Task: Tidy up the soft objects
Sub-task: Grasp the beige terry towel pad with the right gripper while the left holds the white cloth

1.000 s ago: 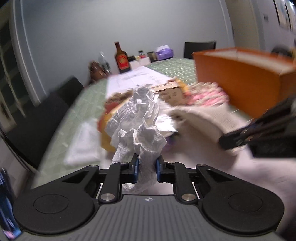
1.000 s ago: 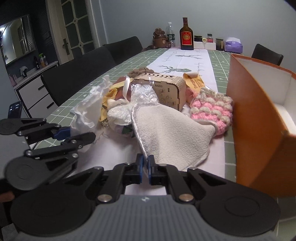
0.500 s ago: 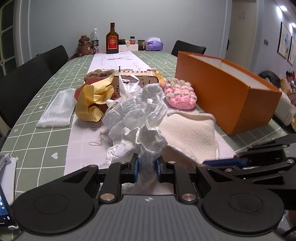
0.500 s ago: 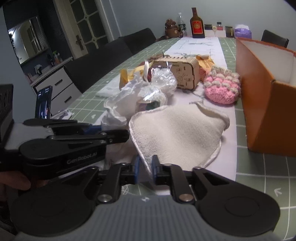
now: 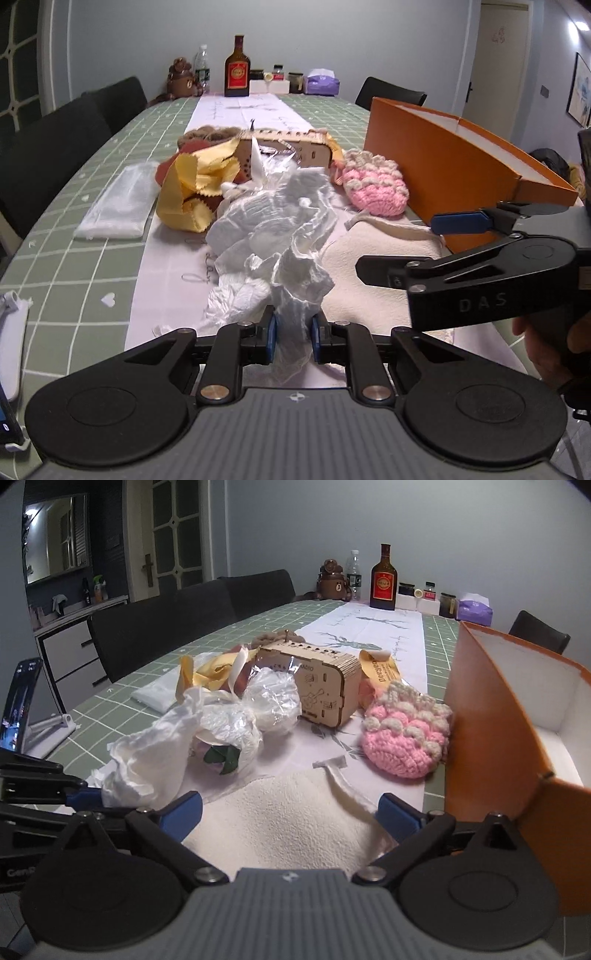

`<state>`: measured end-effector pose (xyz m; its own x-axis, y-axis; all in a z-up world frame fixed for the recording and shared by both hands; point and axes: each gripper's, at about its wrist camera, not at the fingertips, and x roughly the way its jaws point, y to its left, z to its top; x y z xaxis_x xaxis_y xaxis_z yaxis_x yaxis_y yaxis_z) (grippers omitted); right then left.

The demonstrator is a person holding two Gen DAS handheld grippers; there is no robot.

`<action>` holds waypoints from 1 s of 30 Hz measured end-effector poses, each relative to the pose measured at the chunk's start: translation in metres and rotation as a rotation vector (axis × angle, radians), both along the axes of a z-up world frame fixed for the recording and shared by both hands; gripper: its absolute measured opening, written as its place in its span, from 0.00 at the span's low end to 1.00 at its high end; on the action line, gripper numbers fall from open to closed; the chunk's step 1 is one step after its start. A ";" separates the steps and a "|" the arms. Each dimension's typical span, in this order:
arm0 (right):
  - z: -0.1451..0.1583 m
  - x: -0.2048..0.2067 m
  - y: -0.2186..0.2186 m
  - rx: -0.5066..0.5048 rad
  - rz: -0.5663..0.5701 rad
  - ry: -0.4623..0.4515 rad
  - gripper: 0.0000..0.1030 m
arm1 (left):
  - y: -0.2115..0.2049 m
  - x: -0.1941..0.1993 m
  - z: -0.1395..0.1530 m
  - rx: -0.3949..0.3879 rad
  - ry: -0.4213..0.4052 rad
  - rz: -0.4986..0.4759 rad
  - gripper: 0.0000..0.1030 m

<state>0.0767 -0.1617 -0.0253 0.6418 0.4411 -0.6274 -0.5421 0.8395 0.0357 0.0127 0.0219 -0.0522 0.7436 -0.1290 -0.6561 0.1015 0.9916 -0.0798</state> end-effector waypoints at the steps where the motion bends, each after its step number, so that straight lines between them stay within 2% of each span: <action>1: -0.003 0.002 0.001 -0.010 0.000 0.002 0.97 | 0.001 0.000 -0.001 -0.010 0.001 -0.001 0.20; 6: -0.019 0.004 0.006 -0.043 0.015 0.056 0.94 | 0.003 0.003 -0.004 -0.033 0.007 0.003 0.20; 9: -0.028 -0.004 0.012 -0.090 0.024 0.020 0.93 | 0.002 0.003 -0.005 -0.032 0.006 0.002 0.21; 12: -0.028 -0.007 0.011 -0.067 0.003 0.027 0.85 | 0.001 0.002 -0.005 -0.029 0.004 0.002 0.21; 16: -0.025 -0.014 0.011 -0.069 -0.002 0.011 0.65 | 0.001 0.001 -0.006 -0.034 0.005 0.005 0.21; 18: -0.024 -0.016 0.012 -0.071 0.001 0.005 0.50 | 0.000 0.001 -0.007 -0.034 0.004 0.007 0.21; 19: -0.023 -0.016 0.012 -0.076 -0.004 -0.001 0.35 | 0.000 0.001 -0.006 -0.033 0.003 0.008 0.21; 22: -0.021 -0.020 0.017 -0.092 0.001 -0.010 0.17 | -0.001 0.000 -0.006 -0.029 -0.003 0.009 0.21; 25: -0.021 -0.030 0.027 -0.135 0.021 -0.040 0.11 | 0.000 0.000 -0.007 -0.030 -0.009 0.010 0.21; 30: -0.004 -0.032 0.023 -0.086 0.006 -0.002 0.10 | -0.004 -0.013 0.005 0.016 -0.069 0.011 0.18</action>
<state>0.0450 -0.1390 -0.0297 0.6402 0.3896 -0.6621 -0.5473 0.8361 -0.0373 0.0001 0.0175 -0.0476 0.7885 -0.1104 -0.6051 0.0950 0.9938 -0.0575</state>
